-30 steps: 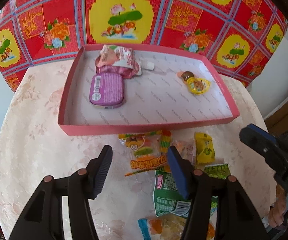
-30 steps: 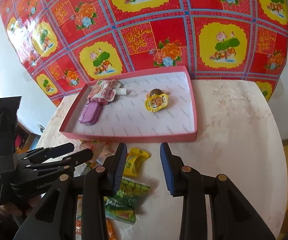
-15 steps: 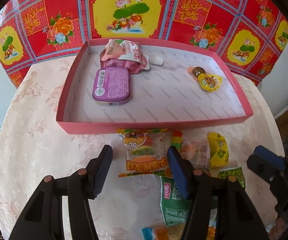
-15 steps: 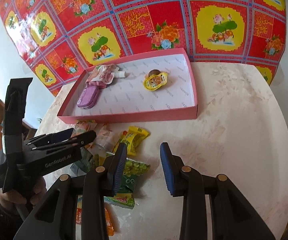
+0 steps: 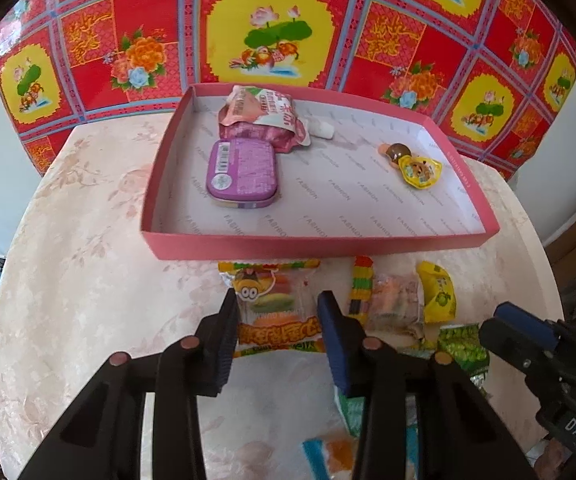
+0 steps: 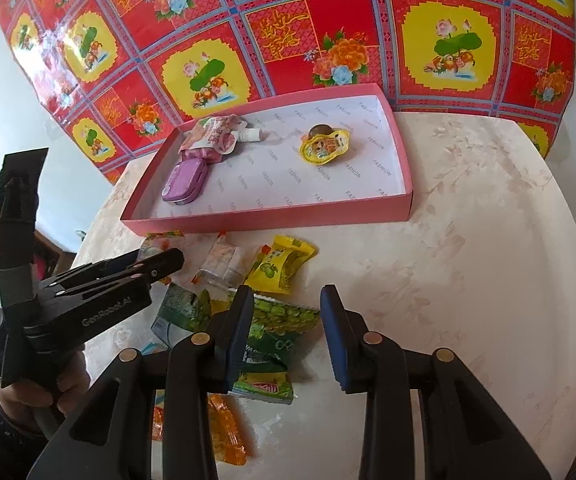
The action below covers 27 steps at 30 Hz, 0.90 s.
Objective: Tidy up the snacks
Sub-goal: 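Grasp the cartoon-printed snack bag with the left gripper while the right grasps the green pea bag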
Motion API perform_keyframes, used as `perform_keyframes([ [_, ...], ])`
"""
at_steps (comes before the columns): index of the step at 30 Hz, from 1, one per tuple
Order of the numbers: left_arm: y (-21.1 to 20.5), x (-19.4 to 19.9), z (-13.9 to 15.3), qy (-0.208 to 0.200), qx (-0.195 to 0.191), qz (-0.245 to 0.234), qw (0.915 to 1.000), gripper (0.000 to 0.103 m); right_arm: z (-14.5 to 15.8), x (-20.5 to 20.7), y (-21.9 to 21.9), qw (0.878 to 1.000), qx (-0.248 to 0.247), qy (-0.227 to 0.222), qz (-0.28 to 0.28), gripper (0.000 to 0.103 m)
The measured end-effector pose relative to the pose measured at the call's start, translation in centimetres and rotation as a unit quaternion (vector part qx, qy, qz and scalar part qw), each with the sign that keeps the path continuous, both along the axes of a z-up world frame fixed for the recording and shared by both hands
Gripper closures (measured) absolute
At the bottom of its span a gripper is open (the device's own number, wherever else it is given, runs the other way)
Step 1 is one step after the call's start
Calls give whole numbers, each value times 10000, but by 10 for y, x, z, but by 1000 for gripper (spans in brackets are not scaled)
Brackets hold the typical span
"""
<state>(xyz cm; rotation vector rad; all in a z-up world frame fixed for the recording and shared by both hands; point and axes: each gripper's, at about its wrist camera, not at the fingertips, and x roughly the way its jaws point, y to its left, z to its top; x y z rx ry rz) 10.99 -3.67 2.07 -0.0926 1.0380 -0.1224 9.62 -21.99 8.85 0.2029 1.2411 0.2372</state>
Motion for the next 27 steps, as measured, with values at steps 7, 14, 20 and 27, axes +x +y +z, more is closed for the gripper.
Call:
perform_keyframes([
  [7, 15, -10, 2, 23, -30, 103, 9999, 62, -2, -7, 8, 9999, 4, 134, 67, 49],
  [14, 26, -22, -4, 34, -123, 167, 9998, 62, -7, -14, 17, 9995, -183, 214, 125, 41],
  [20, 30, -26, -5, 0, -195, 167, 9997, 62, -9, -18, 18, 9995, -82, 286, 52, 41],
  [27, 32, -28, -6, -4, -226, 170, 9996, 62, -14, -19, 16, 9993, -5, 367, -61, 54],
])
